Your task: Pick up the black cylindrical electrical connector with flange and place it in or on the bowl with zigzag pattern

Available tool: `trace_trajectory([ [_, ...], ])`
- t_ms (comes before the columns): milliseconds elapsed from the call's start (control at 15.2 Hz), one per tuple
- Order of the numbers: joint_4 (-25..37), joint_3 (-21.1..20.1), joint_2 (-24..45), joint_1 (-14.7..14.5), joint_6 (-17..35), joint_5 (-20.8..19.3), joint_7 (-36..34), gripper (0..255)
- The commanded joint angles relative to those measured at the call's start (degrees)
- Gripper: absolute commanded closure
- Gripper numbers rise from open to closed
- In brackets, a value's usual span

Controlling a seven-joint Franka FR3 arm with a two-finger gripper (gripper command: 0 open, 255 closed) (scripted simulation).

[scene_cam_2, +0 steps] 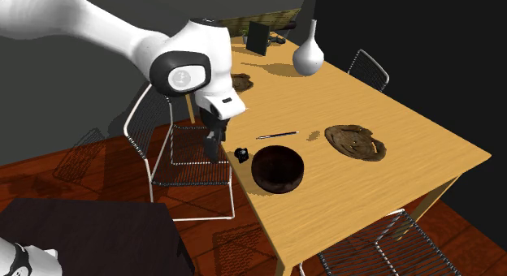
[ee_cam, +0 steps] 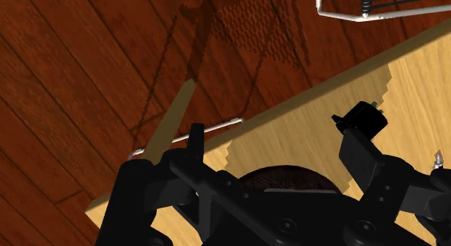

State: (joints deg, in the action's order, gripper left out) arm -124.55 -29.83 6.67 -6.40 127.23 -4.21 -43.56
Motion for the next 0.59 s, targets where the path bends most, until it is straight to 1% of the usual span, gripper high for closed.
trace_trajectory([
  [0, 2.99, -0.02, 4.91, -1.21, 1.35, -2.95, -2.96, 0],
  [264, 10.24, 1.12, 14.20, -4.95, 2.36, -8.04, -7.98, 0],
  [528, 18.75, 2.88, 23.20, -9.28, 2.27, -11.86, -11.56, 0],
])
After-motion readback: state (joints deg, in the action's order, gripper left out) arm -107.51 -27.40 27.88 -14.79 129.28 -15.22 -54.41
